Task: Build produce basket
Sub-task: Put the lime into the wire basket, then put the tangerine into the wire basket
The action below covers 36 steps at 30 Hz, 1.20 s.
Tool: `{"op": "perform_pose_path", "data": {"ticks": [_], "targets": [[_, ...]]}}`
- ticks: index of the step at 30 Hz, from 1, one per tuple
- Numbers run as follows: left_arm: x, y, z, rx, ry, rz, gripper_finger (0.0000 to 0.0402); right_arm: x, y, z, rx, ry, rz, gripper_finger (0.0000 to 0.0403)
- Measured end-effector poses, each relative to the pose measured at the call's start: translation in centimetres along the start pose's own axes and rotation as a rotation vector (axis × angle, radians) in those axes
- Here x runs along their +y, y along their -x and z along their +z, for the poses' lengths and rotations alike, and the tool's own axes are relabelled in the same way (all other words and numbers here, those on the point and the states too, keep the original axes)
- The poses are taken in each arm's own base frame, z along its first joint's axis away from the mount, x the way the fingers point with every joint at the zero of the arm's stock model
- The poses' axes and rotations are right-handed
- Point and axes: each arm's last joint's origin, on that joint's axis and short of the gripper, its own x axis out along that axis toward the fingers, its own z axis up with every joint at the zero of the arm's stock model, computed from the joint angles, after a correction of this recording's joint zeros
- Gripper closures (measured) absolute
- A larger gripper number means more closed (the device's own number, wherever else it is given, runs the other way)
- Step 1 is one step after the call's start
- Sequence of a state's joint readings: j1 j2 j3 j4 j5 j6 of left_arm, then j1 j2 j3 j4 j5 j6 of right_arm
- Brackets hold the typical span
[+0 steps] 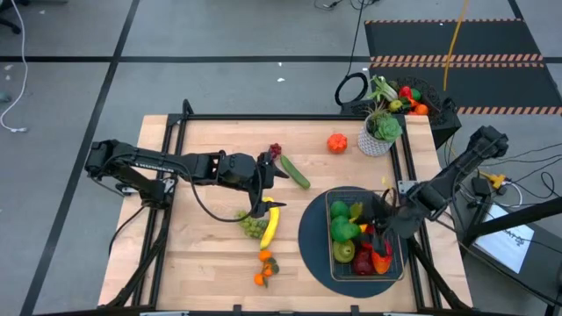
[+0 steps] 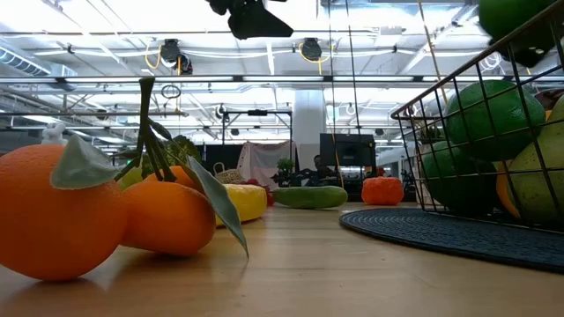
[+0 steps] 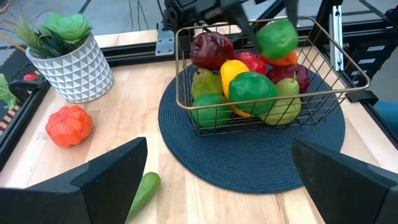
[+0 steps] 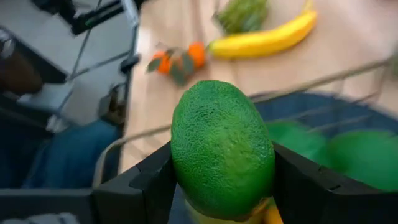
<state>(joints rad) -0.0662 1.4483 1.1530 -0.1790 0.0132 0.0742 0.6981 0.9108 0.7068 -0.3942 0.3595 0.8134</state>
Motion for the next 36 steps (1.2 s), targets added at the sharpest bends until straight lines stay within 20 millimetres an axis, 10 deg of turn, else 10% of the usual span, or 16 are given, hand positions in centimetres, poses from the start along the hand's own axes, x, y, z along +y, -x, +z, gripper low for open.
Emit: {"op": "perform_pose_path", "data": {"ticks": [19, 36], "targets": [[0.0, 0.0, 0.1, -0.005, 0.006, 0.000, 0.0002, 1.1, -1.2, -3.6, 0.375, -0.153, -0.006, 0.0133], [0.0, 0.0, 0.1, -0.005, 0.004, 0.003, 0.0002, 0.6, 0.0, -1.5, -0.052, -0.119, -0.126, 0.0089]]}}
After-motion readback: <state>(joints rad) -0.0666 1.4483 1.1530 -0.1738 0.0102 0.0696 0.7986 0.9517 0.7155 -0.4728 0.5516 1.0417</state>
